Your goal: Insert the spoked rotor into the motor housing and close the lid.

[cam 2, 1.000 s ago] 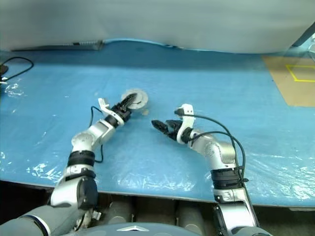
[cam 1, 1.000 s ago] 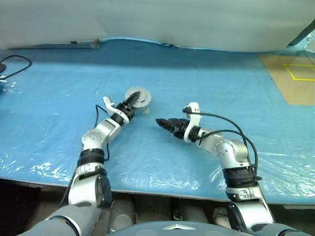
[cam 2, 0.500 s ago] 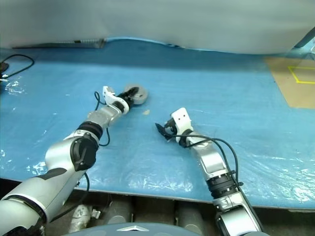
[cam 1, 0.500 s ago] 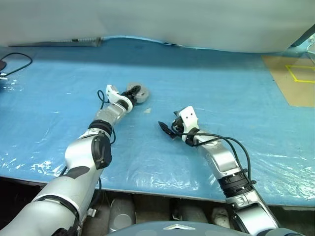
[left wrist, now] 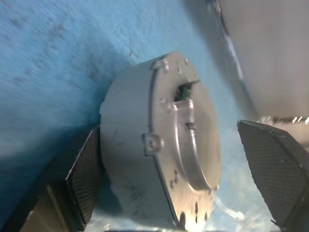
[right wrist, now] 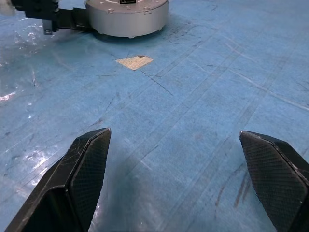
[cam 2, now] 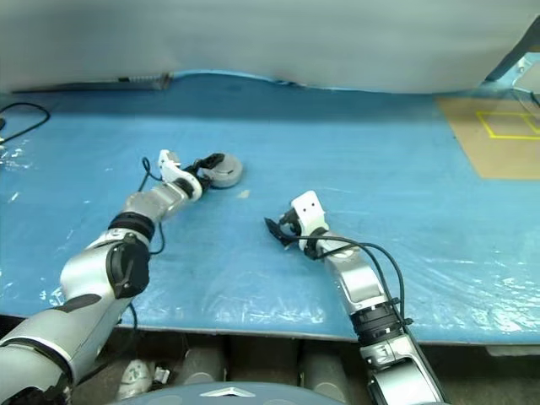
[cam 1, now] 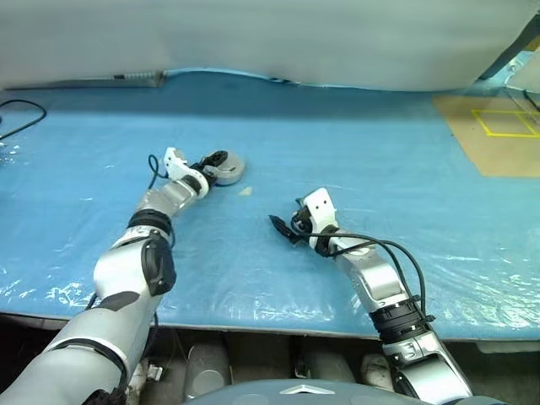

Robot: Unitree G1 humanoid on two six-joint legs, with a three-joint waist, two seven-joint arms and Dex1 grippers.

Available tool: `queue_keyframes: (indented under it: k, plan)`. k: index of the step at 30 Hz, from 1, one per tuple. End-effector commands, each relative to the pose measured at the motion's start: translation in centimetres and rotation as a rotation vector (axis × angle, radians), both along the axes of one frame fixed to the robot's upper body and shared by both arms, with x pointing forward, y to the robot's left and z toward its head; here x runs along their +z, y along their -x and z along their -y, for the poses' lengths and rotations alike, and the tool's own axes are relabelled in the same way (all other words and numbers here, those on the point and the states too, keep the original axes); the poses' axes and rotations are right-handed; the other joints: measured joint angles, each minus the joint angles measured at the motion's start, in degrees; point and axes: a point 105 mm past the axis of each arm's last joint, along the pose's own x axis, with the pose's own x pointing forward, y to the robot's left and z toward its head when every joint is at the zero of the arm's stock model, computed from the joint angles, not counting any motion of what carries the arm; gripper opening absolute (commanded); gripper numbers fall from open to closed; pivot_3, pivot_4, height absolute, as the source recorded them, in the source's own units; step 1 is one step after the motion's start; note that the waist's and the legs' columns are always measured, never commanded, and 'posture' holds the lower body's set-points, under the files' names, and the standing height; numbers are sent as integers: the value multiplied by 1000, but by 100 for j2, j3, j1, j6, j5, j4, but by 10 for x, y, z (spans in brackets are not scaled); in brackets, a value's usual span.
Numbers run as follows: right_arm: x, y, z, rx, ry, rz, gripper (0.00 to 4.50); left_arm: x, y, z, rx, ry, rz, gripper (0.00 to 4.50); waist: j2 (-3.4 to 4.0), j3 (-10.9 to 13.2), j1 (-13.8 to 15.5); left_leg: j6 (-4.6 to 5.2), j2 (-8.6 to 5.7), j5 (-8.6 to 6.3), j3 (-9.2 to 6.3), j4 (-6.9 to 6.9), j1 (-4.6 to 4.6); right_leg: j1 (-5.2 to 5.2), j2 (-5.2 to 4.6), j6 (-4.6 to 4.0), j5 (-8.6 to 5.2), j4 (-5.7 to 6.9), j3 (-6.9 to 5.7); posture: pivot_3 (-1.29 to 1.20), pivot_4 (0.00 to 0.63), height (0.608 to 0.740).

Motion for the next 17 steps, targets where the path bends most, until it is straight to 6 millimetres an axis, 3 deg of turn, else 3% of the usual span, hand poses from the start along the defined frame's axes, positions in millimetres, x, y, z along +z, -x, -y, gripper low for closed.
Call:
queue_keyframes:
  k: [1,4,7,11,13,17]
  plan:
    - [14,1,-5,34,-38,30,4500,-58,45,-30,-137,-304,-133,4463,10,-7,-73,0,1,0,6,-7,12,7,0,-4,-3,-1,4,0,150,740]
    - [18,3,-6,53,-73,33,4500,-62,77,-39,-260,-482,-26,4463,34,-22,-154,1,5,-1,25,-38,26,0,0,-17,-10,-5,17,0,150,740]
    - [21,6,-6,72,-92,51,4500,-49,98,-30,-333,-559,130,4463,54,-32,-170,1,7,-1,28,-70,19,-20,1,-33,-29,-6,11,0,150,740]
    - [25,9,-3,57,-141,70,4500,-11,103,-7,-227,-668,491,4463,54,-32,-65,2,6,-1,28,-74,-7,-55,-1,-34,-39,-13,0,0,150,740]
    - [24,9,-1,43,-136,87,4500,-2,101,-2,-142,-695,564,4463,40,-23,11,3,7,-1,26,-70,-27,-61,-1,-34,-39,-17,-8,0,150,740]
    - [29,10,3,24,-140,183,4500,1,108,14,-138,-721,659,4463,26,-15,17,3,12,-2,26,-62,-33,-65,-1,-31,-38,-16,-11,0,150,740]
